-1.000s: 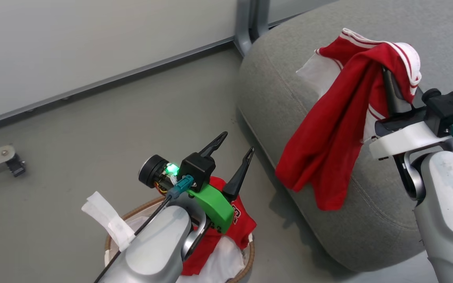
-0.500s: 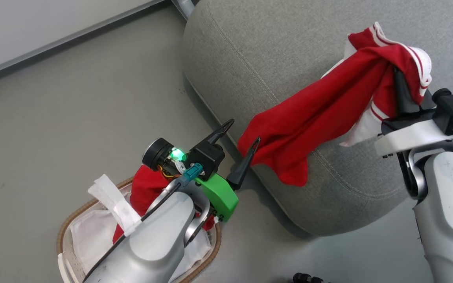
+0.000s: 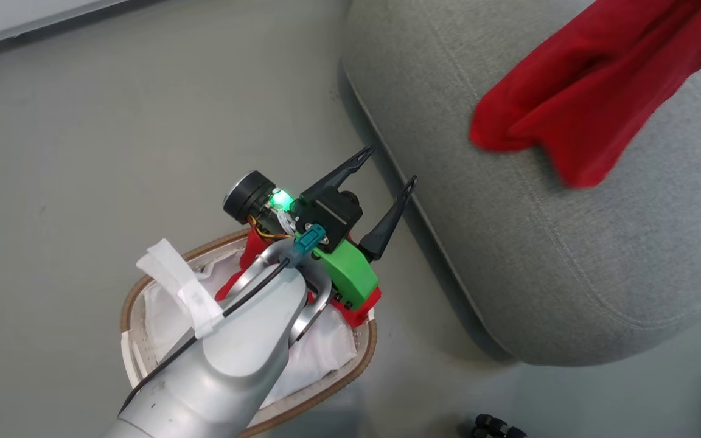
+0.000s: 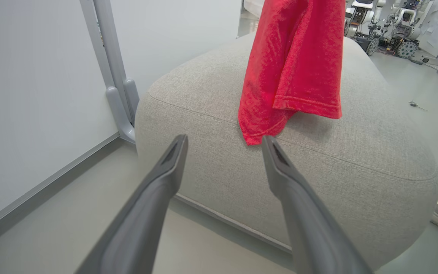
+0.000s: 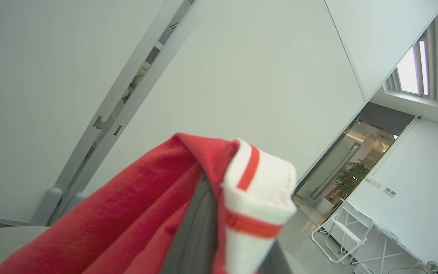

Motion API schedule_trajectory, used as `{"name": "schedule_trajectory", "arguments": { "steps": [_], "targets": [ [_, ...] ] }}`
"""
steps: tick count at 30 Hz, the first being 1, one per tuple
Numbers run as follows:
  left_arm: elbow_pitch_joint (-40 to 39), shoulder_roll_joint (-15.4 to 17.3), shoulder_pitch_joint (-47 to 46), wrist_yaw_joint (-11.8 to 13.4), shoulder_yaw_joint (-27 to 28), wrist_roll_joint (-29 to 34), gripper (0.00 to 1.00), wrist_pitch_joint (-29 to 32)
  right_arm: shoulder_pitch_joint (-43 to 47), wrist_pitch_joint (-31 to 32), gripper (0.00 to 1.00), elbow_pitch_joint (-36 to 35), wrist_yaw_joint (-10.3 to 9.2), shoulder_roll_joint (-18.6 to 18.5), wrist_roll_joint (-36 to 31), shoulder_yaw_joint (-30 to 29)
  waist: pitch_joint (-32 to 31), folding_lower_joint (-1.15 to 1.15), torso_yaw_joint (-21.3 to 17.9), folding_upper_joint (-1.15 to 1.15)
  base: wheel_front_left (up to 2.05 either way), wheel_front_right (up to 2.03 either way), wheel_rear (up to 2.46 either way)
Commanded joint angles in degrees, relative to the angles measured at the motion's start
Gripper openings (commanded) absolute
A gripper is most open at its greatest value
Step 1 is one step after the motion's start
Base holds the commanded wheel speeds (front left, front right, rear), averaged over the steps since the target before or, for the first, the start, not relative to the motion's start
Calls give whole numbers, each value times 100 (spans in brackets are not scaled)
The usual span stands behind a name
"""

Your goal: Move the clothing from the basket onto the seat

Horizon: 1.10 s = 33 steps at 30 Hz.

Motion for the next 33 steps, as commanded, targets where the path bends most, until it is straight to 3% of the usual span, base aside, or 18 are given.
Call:
{"name": "schedule_trajectory", "arguments": {
  "steps": [1, 9, 12, 16, 22, 31, 33],
  "targets": [
    [-41, 18, -131, 22, 29, 31, 100, -3, -323, -13, 0, 91, -10, -294, -83, -86, 447, -1, 558, 68, 0, 0, 0],
    [-265, -16, -272, 71, 1, 117, 100, -2, -1686, 29, 0, 967, -10, -1710, -296, -402, 878, -1, 1093, 68, 0, 0, 0],
    [-384, -18, -399, 80, -61, 182, 100, -3, -2071, 25, 0, 1553, -10, -1800, -300, -522, 1157, -1, 1218, 68, 0, 0, 0],
    [-446, -20, -533, 117, -114, 207, 100, -3, -2055, -6, 0, 2021, -10, -1496, -323, -674, 1439, -1, 1284, 68, 0, 0, 0],
    [-370, -7, -631, 139, -194, 228, 100, 8, -1455, -16, 0, 2375, -10, -717, -330, -855, 1754, -1, 1283, 68, 0, 0, 0],
    [-272, 127, -581, 170, -194, 171, 100, 8, -685, -18, 0, 2702, -10, 188, -118, -838, 1775, -1, 1121, 68, 0, 0, 0],
    [-253, 166, -530, 171, -186, 138, 100, 7, -558, -18, 50, 2609, -10, 318, -41, -828, 1741, -1, 1065, 68, 0, 0, 0]
  ]
}}
